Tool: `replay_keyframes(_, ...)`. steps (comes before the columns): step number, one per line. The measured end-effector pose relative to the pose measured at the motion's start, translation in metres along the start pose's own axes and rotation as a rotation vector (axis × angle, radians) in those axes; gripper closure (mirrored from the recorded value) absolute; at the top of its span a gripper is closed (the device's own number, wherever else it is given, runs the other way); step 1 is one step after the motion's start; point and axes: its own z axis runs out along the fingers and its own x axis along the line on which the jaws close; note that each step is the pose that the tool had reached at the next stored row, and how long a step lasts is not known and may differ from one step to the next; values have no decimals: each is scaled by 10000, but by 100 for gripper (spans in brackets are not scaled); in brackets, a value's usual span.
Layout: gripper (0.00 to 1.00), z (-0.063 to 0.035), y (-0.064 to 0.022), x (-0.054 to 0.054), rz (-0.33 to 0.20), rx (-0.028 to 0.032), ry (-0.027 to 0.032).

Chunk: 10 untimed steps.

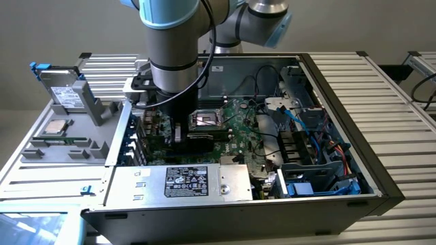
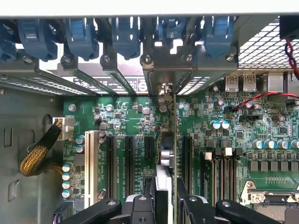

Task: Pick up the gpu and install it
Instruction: 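Insert the gpu into the slot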

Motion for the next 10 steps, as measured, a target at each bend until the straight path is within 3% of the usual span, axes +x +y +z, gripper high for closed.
replay_keyframes(6, 65, -1, 0, 1, 7, 0, -1)
replay_keyframes(7, 58, -7, 0, 1, 11, 1, 0)
replay_keyframes(10, 58, -116, 2, 3, 27, 5, -1)
